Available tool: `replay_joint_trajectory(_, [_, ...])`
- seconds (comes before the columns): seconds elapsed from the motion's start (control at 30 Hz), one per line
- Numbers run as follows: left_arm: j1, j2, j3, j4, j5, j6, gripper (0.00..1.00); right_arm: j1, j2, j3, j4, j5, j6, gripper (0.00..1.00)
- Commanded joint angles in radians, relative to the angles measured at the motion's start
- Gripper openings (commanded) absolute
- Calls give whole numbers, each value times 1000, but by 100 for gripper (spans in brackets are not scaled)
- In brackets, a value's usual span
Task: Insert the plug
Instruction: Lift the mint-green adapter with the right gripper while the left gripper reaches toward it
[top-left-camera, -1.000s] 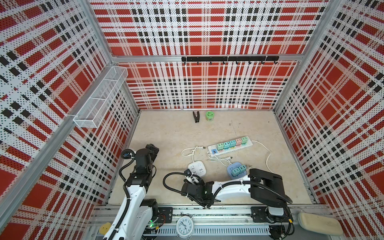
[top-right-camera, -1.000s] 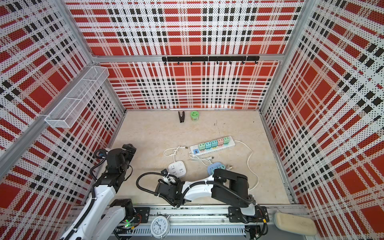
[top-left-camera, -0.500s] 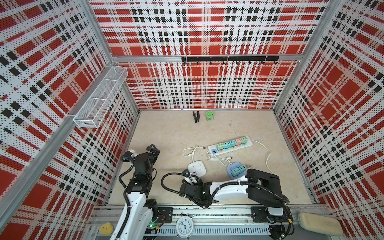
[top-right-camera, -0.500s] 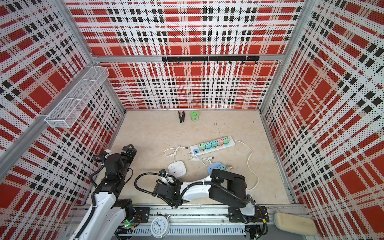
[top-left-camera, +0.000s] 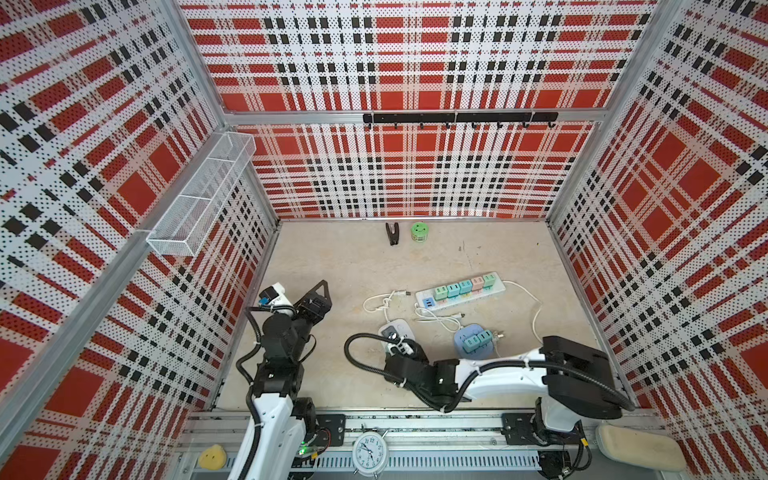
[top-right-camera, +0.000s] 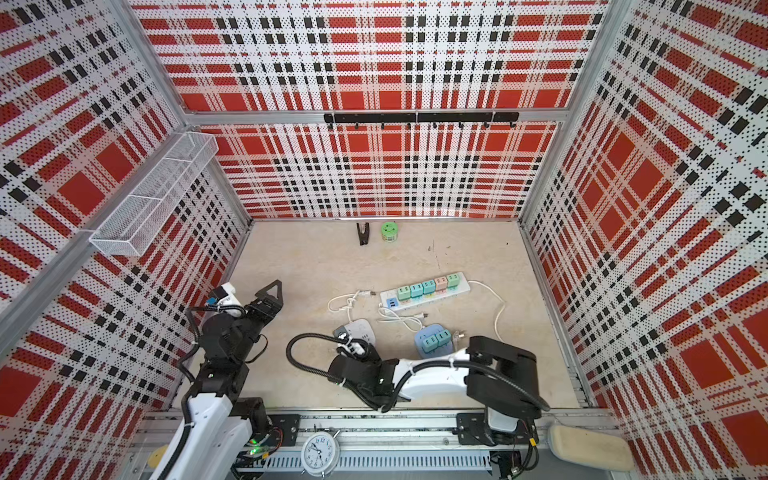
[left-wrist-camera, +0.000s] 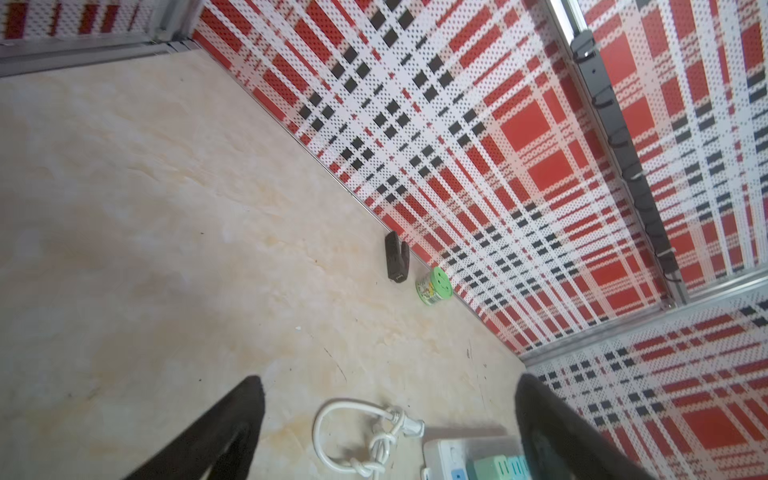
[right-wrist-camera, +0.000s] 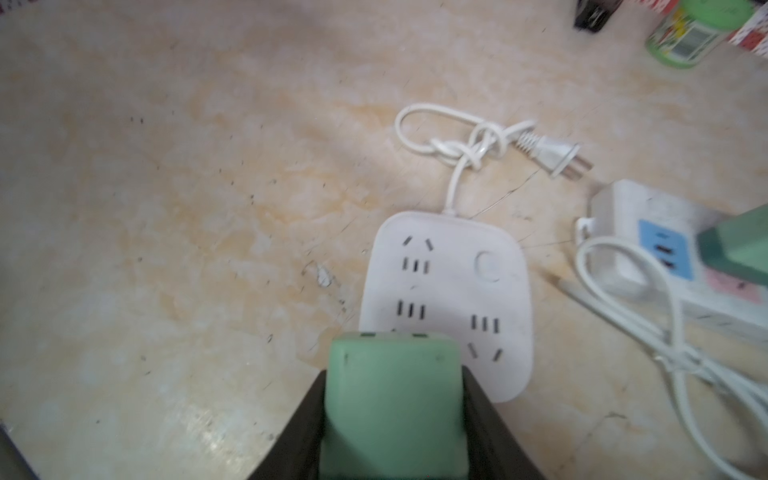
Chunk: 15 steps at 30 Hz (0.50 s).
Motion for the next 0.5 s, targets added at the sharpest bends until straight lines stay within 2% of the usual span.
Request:
replay_joint_trajectory(0.0, [-65,51,65,44,105,58,94,-40,-112,-90,224,84,-161,27])
replay_joint_trajectory(0.2, [-300,159,150,44,79,135,89,-133,-277,-290,562,96,-385,20])
replay_joint_trajectory(0.27, [-419,199,187,43,63,171,88,-141,-297,-346,685,96,-481,18])
replay_joint_trajectory(0.37, [-531,264,257,21,62,227,86,-141,-297,-416,885,32,-633,16])
replay_joint_trajectory(0.47, [-622,324,309,13,60,265,84,-141,-291,-470,1046,-17,-713,16])
